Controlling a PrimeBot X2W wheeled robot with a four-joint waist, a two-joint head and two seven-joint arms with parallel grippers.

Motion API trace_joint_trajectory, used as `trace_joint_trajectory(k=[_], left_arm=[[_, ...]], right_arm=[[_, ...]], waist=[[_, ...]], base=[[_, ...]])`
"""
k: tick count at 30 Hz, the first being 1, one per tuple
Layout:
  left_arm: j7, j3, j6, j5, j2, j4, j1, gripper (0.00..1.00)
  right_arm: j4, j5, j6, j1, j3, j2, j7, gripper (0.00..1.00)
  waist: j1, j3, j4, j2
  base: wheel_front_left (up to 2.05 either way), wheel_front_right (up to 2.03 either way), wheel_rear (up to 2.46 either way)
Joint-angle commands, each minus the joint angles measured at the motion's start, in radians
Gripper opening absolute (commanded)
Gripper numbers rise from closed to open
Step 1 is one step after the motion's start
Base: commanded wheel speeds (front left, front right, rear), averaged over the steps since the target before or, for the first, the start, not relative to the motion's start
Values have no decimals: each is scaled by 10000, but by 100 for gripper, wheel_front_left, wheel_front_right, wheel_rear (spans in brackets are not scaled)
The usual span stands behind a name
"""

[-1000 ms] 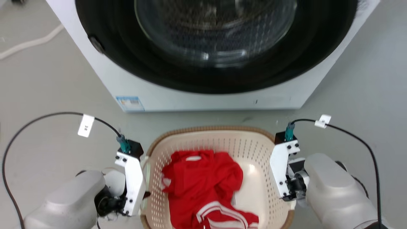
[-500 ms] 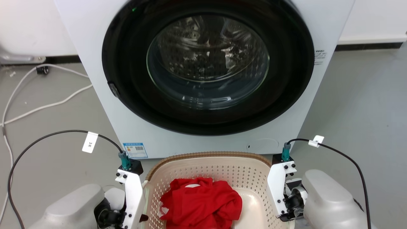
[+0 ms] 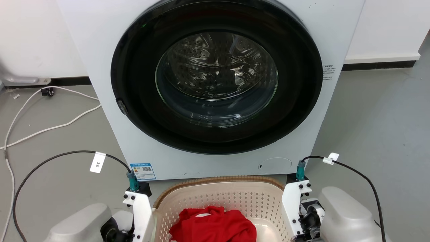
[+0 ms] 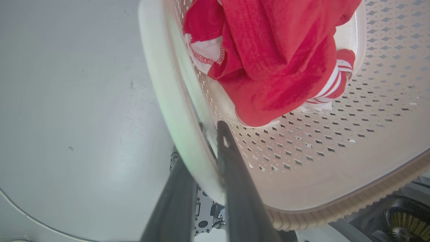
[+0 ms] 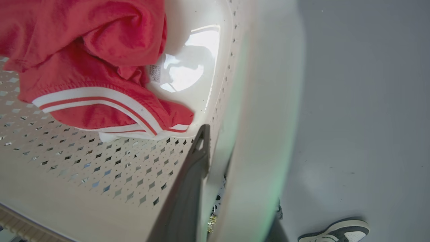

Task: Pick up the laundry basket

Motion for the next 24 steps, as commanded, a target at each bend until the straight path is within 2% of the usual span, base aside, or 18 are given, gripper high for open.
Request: trace_joint_trajectory(k=[1,24], left_arm=[[148,-47,4,115,94,111,120,0],[531,-52,4,-121,132,237,-27,0]], right_arm=[[18,46,5,14,76,-166,5,0],[381,615,13,-368,550,-171,-91,0]], waist=[[1,-19,-2,0],[1,-29,33,0]], base=[[0,0,0],[0,0,0]])
